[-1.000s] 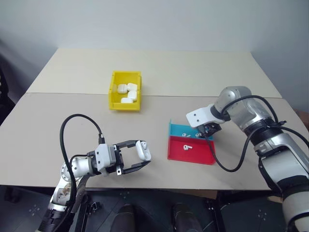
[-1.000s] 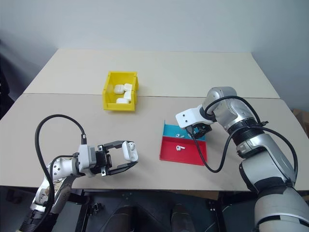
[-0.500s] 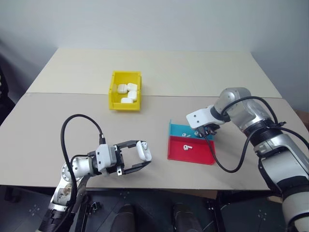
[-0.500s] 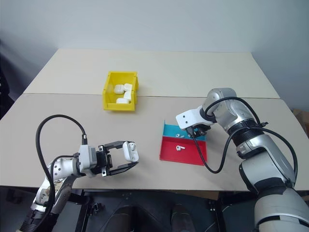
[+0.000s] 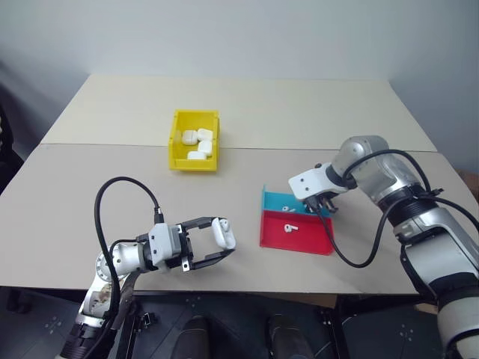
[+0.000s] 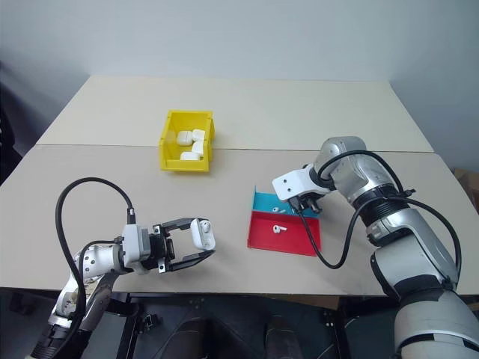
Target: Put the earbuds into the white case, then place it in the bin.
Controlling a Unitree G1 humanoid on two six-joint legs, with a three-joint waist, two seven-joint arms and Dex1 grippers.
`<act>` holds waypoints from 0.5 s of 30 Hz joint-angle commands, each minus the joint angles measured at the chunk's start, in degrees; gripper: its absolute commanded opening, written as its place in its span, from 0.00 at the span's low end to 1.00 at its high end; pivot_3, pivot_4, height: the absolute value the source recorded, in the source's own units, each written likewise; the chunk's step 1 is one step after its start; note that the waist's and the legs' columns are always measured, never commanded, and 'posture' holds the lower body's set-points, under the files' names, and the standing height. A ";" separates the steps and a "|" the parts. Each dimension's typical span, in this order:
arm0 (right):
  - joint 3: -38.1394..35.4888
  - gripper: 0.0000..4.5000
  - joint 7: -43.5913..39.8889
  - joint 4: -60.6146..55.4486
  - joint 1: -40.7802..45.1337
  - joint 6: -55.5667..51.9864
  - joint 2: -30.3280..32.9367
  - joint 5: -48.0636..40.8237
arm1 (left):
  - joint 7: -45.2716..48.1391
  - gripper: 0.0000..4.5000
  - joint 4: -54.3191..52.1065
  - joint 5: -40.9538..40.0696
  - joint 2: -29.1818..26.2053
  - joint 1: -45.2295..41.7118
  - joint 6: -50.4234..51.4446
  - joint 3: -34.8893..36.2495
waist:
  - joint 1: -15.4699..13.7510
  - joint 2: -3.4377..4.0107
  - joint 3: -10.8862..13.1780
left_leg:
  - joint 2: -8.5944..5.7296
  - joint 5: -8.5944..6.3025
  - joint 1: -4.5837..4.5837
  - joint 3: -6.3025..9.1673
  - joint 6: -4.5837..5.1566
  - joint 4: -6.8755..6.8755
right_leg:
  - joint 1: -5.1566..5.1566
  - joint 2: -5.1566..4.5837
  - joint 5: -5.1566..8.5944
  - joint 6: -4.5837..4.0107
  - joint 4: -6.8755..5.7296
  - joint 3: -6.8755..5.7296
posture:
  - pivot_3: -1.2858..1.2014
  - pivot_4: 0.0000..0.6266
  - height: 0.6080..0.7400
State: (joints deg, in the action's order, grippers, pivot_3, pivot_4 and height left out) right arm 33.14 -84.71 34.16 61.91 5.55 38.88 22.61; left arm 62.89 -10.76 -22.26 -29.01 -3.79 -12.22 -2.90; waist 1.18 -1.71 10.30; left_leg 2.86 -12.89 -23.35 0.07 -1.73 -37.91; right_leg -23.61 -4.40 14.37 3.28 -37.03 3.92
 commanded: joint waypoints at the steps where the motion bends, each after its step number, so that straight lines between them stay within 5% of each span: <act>1: -1.10 0.01 -0.28 -1.57 -0.07 0.71 0.58 0.22 | -0.27 0.62 -1.31 -0.49 0.07 -0.64 -1.06 0.02 | -0.01 0.00 0.00 | 0.00 0.00 0.00 0.00 0.00 0.00 | 0.00 0.00 0.00 0.00 0.00 0.00 | 0.52 0.24 1.00; 8: -3.53 0.01 -1.12 -3.34 -0.27 0.47 0.76 -2.87 | -0.18 0.62 -1.16 -0.36 0.07 -0.73 -1.13 -0.18 | 0.00 0.00 0.00 | 0.00 0.00 0.00 0.00 0.00 0.00 | 0.00 0.00 0.00 0.00 0.00 0.00 | 0.52 0.24 1.00; 15: -6.46 0.01 -3.57 -3.22 0.75 21.84 7.12 -9.28 | -0.37 0.62 -1.09 -0.33 0.06 -1.04 -1.04 -0.37 | -0.25 0.02 0.02 | 0.00 0.00 0.01 0.00 0.00 0.00 | 0.04 -0.01 0.00 0.01 0.04 -0.01 | 0.52 0.24 1.00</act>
State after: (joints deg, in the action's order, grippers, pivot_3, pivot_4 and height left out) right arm 28.62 -86.61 31.13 61.11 21.28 44.55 15.90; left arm 62.77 -10.68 -22.23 -29.02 -4.23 -12.22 -3.37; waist 0.93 -1.69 10.31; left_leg 2.85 -12.89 -23.31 0.06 -1.73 -37.91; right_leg -23.54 -4.41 14.37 3.28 -36.98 3.92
